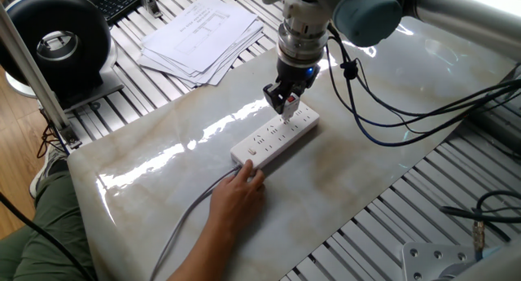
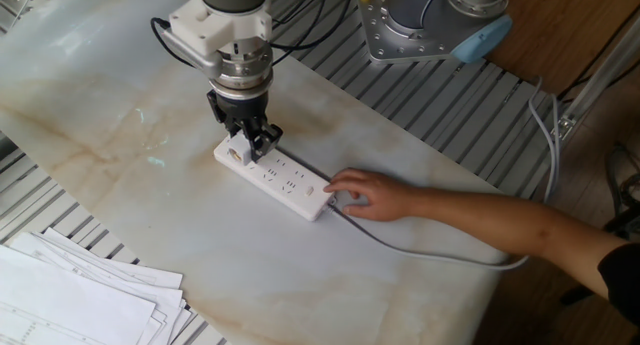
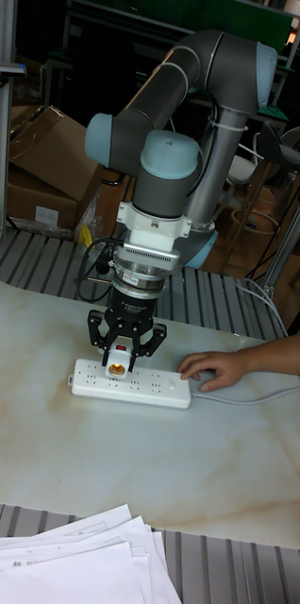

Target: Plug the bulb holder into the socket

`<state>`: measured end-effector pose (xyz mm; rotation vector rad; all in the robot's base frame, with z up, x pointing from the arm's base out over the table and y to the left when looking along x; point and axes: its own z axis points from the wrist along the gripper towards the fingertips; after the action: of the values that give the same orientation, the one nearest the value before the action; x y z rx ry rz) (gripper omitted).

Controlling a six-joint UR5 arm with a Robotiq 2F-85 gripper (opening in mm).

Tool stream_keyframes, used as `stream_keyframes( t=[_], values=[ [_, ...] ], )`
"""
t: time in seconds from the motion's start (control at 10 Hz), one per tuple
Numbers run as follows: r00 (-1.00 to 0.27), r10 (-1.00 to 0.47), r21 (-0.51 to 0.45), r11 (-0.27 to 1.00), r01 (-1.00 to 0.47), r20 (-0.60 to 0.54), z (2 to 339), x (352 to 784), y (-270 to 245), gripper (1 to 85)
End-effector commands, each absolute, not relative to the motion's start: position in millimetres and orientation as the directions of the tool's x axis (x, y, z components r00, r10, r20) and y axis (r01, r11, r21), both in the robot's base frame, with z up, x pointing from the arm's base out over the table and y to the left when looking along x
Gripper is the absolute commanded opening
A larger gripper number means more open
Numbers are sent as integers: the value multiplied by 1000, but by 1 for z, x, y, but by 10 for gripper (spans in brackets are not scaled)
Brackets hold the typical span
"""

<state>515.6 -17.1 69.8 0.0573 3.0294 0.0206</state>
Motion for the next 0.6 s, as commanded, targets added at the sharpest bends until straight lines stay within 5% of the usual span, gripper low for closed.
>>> stream_keyframes(
  t=[0.0,0.5],
  values=[
    [-992,41,29,999,38,-120,70,516,-15,13],
    [-991,25,31,999,21,-134,68,516,-13,13]
  ],
)
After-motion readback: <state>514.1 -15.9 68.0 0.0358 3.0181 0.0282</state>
